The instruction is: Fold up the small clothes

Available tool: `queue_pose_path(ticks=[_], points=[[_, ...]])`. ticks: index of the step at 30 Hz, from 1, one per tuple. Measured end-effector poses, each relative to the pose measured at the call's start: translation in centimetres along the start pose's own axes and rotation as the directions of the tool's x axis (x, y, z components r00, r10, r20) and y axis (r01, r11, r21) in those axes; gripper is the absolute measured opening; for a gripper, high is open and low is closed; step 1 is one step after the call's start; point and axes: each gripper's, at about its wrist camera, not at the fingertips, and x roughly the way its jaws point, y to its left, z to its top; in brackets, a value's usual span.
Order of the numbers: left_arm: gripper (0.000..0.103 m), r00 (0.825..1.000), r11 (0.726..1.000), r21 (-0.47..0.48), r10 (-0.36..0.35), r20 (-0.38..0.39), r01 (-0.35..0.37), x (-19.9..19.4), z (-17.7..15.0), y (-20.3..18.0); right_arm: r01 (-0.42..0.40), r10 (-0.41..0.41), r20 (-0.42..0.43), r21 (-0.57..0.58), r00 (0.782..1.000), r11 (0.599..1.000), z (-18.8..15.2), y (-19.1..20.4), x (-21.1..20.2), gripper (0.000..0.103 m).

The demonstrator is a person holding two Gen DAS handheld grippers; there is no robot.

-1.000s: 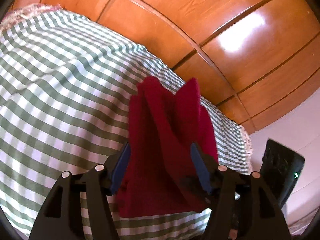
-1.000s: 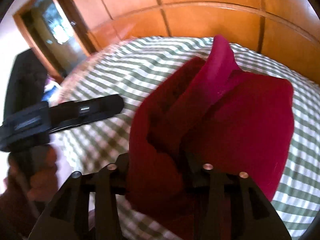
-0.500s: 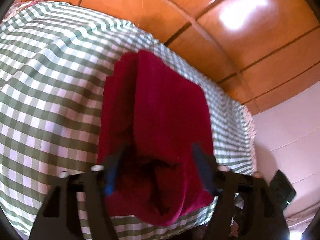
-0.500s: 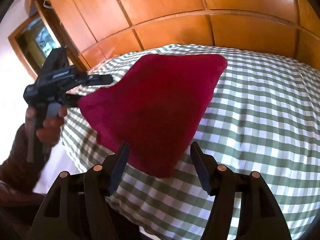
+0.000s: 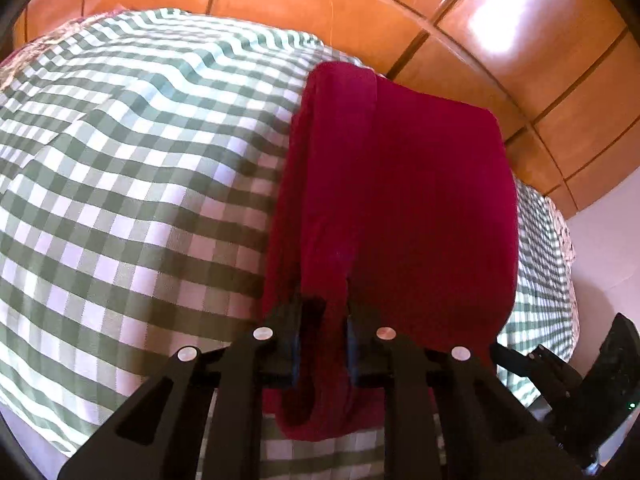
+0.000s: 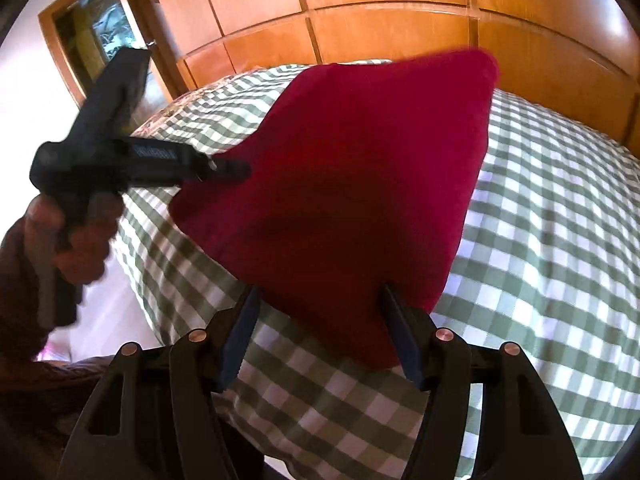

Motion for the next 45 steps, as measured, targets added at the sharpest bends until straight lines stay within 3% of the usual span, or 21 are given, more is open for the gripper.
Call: queue_pose_path(ticks=[4, 9, 13, 16, 22, 34, 37, 40, 45], points=[[0.022, 0.995, 0.994, 0.064, 0.079, 0.065, -0.083, -1.3, 0.3, -1.6, -0.024, 0.025, -0.004, 0.012, 1.0, 1.0, 0.8, -0.4, -1.0, 0.062], [0.024, 0.981, 0.982, 0.109, 0.136, 0.135, -0.151, -2.8, 0.3, -2.4, -0.06, 0.055, 0.064, 0.078, 0.996, 0.995, 2.0, -1.6, -3.1, 0.062], [0.026, 0.964, 0.968, 0.131, 0.189, 0.186, -0.215, -3.8, 0.0, -3.1, -0.01, 0.011, -0.01, 0.033, 1.0, 0.999, 0.8, -0.6, 0.1, 0.062], [0.037, 0.951, 0.956, 0.137, 0.229, 0.206, -0.259, -3.8, -0.1, -3.6, 0.025, -0.025, -0.002, -0.003, 1.0, 1.0, 0.4, 0.0, 0.3, 0.064], [0.046, 0.938, 0.946, 0.146, 0.249, 0.241, -0.289, -4.2, -0.1, -3.8, -0.059, 0.059, 0.002, 0.084, 0.998, 0.995, 1.4, -1.9, -1.7, 0.065], [0.051, 0.938, 0.945, 0.159, 0.243, 0.247, -0.287, -3.9, 0.4, -3.5, -0.074, 0.052, 0.072, 0.344, 0.996, 0.936, 3.9, -8.9, -2.3, 0.066], [0.052, 0.941, 0.945, 0.169, 0.235, 0.242, -0.28, -3.8, 0.9, -3.4, -0.078, 0.052, 0.077, 0.385, 0.996, 0.92, 4.6, -9.8, -1.5, 0.071], [0.054, 0.955, 0.957, 0.162, 0.203, 0.217, -0.24, -3.7, 2.4, -3.0, -0.093, 0.064, 0.083, 0.424, 0.995, 0.901, 5.1, -10.8, -1.1, 0.072], [0.054, 0.993, 0.988, 0.129, 0.071, 0.089, -0.082, -1.0, 5.7, -1.7, -0.135, 0.097, 0.101, 0.495, 0.99, 0.858, 6.0, -12.5, 0.1, 0.072]])
